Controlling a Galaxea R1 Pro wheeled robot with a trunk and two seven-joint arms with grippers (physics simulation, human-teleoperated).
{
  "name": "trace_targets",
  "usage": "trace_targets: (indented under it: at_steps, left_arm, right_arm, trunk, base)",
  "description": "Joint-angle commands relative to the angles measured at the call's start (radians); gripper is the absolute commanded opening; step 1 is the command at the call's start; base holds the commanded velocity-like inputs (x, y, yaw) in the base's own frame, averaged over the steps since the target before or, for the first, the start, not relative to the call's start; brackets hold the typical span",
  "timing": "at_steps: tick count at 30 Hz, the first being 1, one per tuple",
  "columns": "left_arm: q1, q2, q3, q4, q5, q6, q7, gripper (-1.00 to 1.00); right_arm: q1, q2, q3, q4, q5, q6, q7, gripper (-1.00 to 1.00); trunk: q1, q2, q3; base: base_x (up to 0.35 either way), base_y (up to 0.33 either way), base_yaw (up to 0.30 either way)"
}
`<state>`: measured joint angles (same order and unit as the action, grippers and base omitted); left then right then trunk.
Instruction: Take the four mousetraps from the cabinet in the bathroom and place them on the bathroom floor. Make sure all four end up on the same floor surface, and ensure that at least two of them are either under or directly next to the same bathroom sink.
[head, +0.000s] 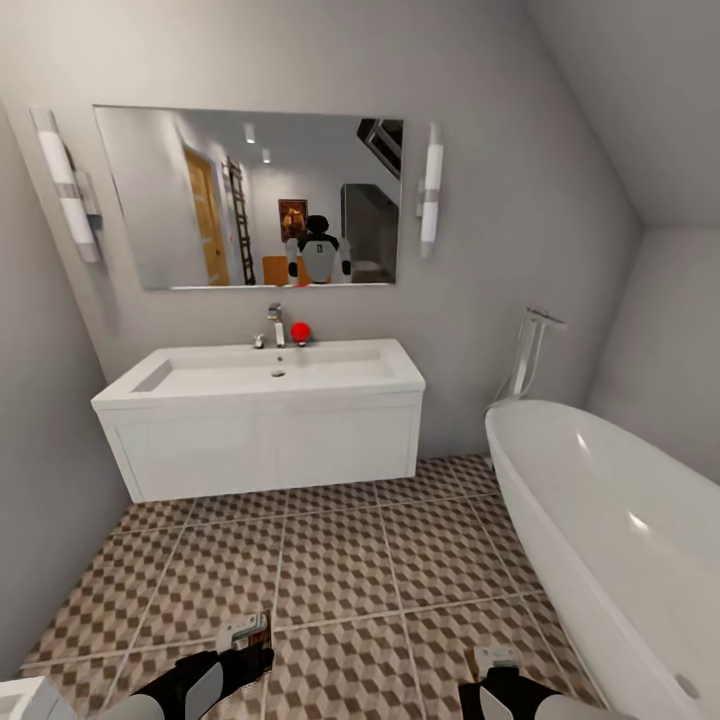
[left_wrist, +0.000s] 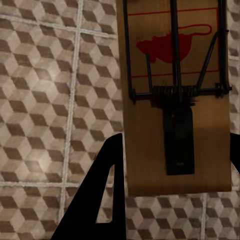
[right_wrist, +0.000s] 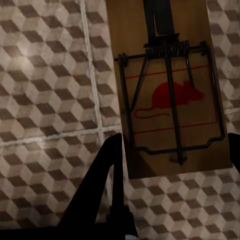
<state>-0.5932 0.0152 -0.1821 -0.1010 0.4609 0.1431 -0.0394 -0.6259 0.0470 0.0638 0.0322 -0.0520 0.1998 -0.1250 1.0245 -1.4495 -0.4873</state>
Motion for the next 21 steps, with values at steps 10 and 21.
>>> trace_targets:
  at_steps: [10,21]
  left_arm:
    - [0.0,-0.001,-0.004,0.001,-0.059,-0.001,0.001,-1.0]
    - [0.0,-0.002,-0.002,0.005,-0.074,-0.003,0.002,-1.0]
  right_arm:
    - [0.004,0.0,0.007,0.001,-0.009,0.0,0.001,-1.0]
    - [0.005,0.0,0.008,0.001,-0.008,0.0,0.001,-1.0]
  trunk:
    - [0.0,0.0,-0.001]
    - [0.0,0.0,-0.001]
  base:
    - [0.159,0.0,0.098]
    - [0.009,0.0,0.263]
